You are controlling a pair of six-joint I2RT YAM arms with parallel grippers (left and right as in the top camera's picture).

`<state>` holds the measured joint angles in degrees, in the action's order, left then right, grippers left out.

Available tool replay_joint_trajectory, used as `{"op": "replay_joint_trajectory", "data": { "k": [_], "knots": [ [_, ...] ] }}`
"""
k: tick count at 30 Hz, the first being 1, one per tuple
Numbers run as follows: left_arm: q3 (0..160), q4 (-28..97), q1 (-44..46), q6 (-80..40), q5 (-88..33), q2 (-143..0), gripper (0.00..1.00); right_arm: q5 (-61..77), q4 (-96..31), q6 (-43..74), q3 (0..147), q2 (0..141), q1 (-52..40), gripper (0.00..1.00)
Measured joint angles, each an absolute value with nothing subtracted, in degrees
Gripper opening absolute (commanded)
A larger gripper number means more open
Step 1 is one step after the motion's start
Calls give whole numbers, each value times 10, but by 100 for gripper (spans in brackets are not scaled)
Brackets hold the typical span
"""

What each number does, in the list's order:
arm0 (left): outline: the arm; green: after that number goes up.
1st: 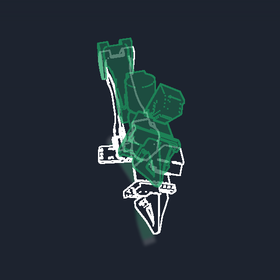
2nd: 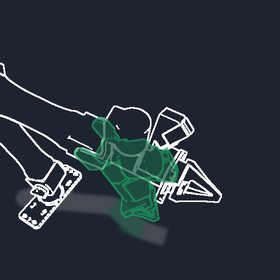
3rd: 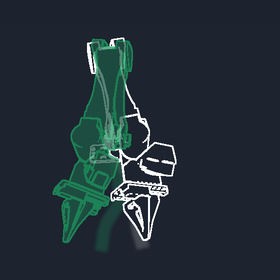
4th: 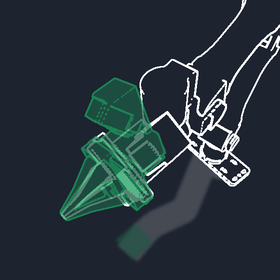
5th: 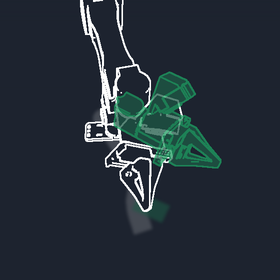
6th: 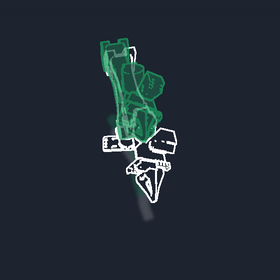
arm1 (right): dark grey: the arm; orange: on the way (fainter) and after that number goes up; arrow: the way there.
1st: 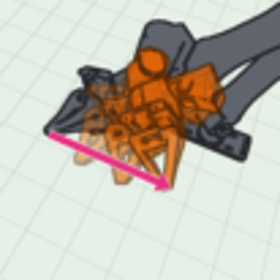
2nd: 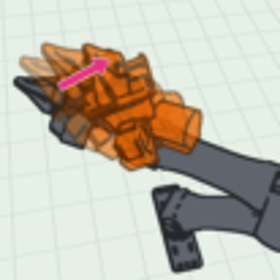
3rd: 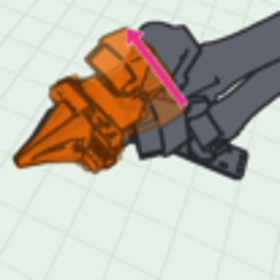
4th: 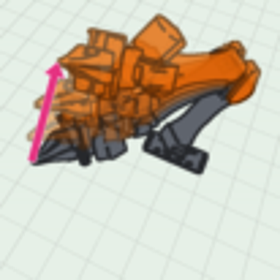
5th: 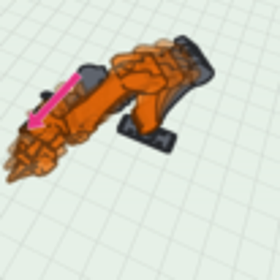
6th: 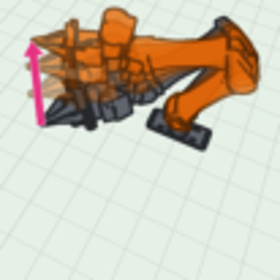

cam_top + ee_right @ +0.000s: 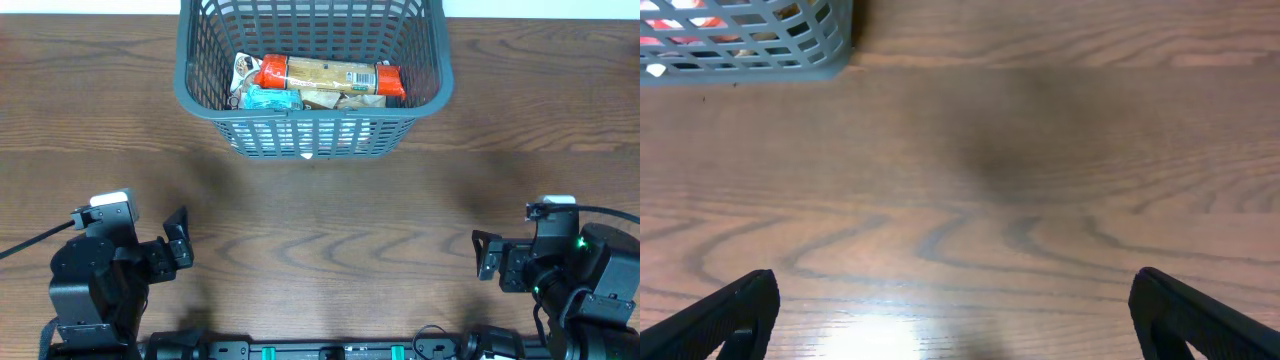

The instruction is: Pack container

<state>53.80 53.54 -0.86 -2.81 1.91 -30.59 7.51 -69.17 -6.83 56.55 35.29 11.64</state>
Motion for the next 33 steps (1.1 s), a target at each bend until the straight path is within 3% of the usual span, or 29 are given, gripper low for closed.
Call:
{"op": "replay_joint_trajectory", "data": {
  "k": [16, 25, 33],
  "knots": [
    [538, 535, -9, -28, 19, -306, 99, 108, -656, -42, 564, 56, 26, 99],
    [538, 535, -9, -28, 19, -306, 99, 80, -505, -37, 455, 4, 15, 99],
    [538, 535, -9, -28, 19, -306, 99, 66, -290, -53, 288, 5, 7, 99]
  ]
}}
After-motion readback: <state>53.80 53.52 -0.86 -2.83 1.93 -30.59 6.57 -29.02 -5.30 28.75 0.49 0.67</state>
